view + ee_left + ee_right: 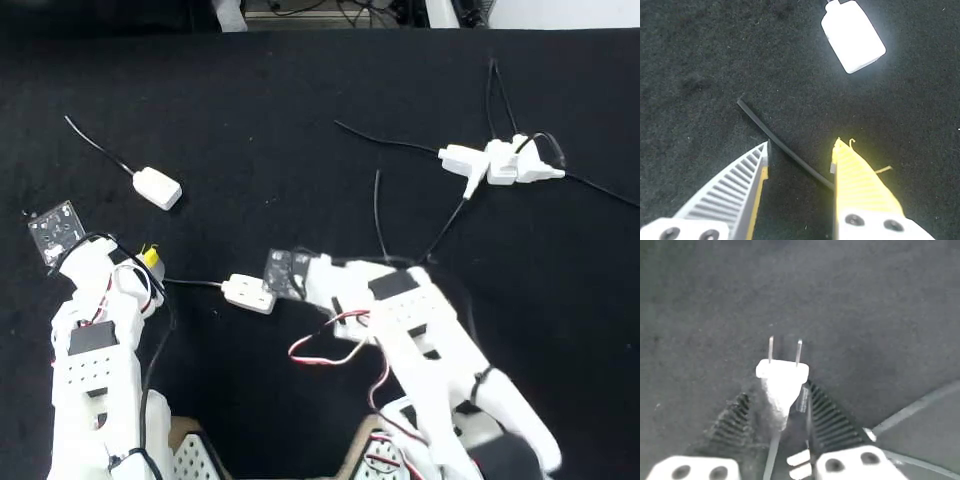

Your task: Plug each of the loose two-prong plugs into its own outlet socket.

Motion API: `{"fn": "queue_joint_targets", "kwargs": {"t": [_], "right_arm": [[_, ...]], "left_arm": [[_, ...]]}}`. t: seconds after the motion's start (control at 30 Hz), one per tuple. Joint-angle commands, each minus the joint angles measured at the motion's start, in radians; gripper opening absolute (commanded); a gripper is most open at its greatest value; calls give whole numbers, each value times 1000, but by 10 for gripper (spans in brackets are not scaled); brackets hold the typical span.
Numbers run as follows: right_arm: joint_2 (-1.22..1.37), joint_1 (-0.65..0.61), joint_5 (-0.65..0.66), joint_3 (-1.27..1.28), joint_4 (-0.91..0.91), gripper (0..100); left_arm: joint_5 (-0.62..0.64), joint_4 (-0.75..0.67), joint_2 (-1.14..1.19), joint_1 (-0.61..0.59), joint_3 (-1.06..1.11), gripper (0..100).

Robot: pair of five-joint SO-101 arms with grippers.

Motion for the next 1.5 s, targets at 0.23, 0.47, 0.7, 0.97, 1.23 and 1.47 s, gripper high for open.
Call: {"fn": "queue_joint_targets", "kwargs": {"t": [0.23, 0.47, 0.7, 0.97, 1.23, 1.47], "right_arm": [[-374, -270, -292, -54, 21, 10], [-418, -276, -396, 93, -399, 10], [-418, -276, -526, 145, -545, 10], [-418, -276, -537, 269, -684, 10], [-418, -281, -635, 285, -710, 10], [-418, -413, -634, 291, -697, 10]], "left_arm": [[14, 29, 0, 1, -45, 206], [11, 232, 0, 27, -156, 208], [8, 249, 0, 140, -156, 206], [8, 261, -23, 154, -174, 206], [5, 470, -436, 340, -151, 209], [-92, 505, -796, 430, -2, 210]]}}
